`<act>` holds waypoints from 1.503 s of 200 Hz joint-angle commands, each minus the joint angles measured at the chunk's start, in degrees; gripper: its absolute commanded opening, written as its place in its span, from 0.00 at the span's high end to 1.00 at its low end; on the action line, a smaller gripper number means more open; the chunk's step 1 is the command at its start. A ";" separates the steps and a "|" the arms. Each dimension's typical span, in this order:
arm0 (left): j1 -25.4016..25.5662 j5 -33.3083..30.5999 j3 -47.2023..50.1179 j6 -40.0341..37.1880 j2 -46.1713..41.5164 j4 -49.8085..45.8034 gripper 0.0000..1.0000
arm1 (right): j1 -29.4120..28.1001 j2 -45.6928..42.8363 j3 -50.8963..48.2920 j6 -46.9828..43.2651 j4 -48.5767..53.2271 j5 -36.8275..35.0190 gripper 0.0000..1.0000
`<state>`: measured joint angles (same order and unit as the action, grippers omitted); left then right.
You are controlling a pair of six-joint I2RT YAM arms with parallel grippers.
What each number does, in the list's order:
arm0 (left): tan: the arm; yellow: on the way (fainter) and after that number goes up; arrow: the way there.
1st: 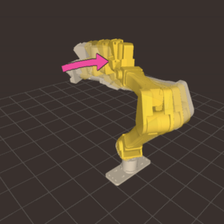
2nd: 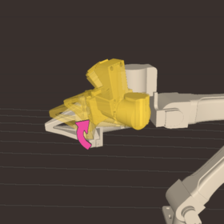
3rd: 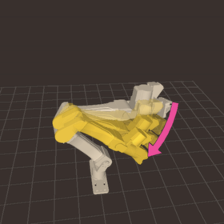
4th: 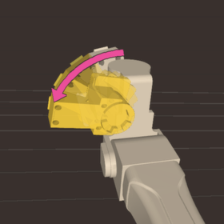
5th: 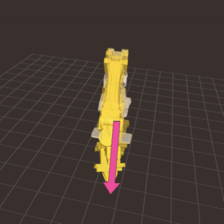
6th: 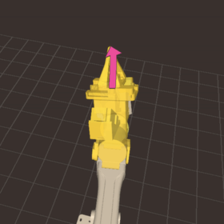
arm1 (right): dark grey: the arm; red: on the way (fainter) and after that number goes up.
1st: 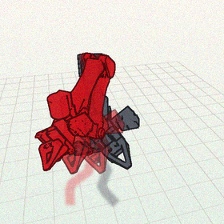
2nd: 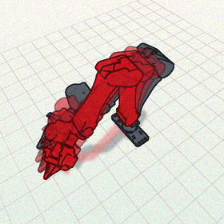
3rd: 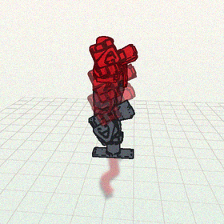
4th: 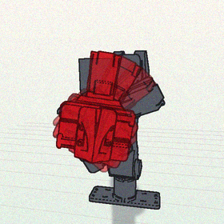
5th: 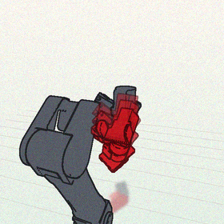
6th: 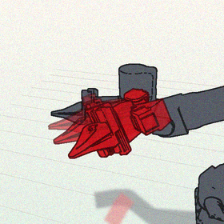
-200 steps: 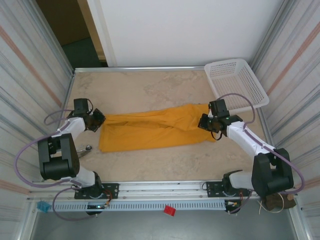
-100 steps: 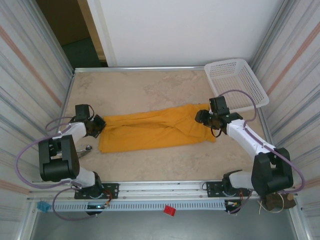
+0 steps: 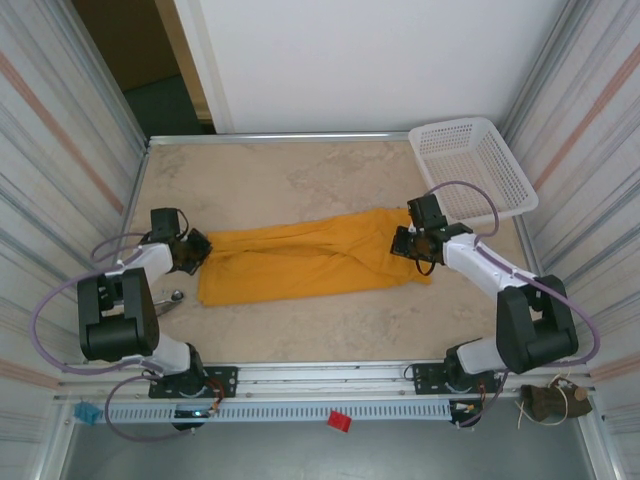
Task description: Fold the inside-out t-shirt
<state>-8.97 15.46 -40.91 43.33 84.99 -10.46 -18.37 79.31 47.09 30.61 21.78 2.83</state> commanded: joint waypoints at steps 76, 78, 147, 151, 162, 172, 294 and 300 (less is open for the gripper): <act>-0.51 4.66 -17.24 -3.42 10.84 0.37 1.00 | -0.69 -10.71 -3.06 -1.77 0.56 -0.50 1.00; -0.52 4.68 -17.53 -3.47 11.06 0.29 1.00 | -0.70 -10.68 -3.04 -1.78 0.48 -0.34 1.00; -0.45 2.27 -12.80 -3.05 10.25 0.98 1.00 | -3.37 -18.04 -10.26 1.35 1.65 0.57 1.00; -0.52 2.33 -12.09 -2.88 9.92 1.28 1.00 | -3.60 -18.83 -11.00 1.90 1.88 0.44 1.00; -0.81 2.51 -10.33 -2.58 8.91 2.12 1.00 | -4.19 -21.44 -12.82 3.33 2.80 -0.41 1.00; -1.19 2.47 -8.53 -2.23 7.55 2.98 0.96 | -4.30 -24.15 -14.04 4.90 4.20 -2.37 0.80; 2.21 0.01 -7.82 -5.29 -7.31 -3.69 0.45 | -1.73 2.79 4.23 -6.26 -0.87 2.19 0.53; 2.42 0.26 -7.53 -4.94 -7.69 -3.69 0.45 | -1.99 5.06 5.25 -6.59 -1.31 2.18 0.53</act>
<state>-7.86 16.47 -47.79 38.79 80.07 -11.57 -19.29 77.12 48.62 28.67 22.44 3.05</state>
